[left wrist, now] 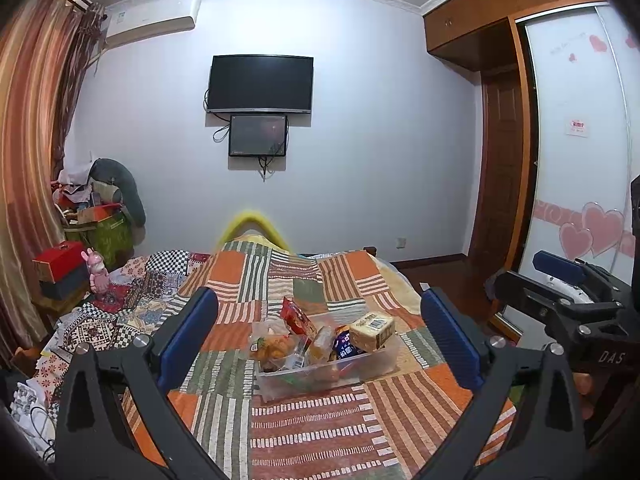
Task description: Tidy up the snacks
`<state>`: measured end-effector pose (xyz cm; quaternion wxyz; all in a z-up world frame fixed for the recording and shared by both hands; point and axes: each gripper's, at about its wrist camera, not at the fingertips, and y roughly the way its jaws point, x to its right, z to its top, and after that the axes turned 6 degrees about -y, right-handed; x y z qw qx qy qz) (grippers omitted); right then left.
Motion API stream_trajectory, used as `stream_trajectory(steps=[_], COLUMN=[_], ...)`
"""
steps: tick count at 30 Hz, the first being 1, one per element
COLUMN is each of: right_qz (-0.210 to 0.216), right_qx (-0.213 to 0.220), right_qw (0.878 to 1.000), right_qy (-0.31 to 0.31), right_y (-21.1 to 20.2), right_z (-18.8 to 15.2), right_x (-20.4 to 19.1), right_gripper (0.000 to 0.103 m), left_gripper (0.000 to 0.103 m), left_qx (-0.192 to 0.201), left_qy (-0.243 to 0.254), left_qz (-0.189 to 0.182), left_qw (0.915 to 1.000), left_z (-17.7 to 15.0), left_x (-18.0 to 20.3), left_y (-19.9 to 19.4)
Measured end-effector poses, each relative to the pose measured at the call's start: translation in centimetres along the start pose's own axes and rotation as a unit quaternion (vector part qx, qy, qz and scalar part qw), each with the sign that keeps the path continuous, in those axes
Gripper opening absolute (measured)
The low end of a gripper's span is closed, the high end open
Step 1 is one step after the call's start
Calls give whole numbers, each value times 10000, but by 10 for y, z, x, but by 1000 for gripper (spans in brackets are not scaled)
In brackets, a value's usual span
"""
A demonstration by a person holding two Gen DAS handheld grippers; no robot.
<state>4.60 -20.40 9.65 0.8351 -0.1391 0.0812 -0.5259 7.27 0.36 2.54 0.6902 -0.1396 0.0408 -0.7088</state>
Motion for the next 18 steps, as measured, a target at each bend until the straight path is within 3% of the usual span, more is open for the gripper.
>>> stream_trajectory(steps=[18], right_qz=[-34], right_qx=[-52], right_qw=[10000], right_qy=[-52], right_y=[6], right_z=[0], right_x=[2], right_gripper=[103], left_gripper=[103], left_qx=[-99], left_qy=[-60], left_qz=[-172], left_qw=[9998], left_z=[-1], left_x=[-1], left_y=[3])
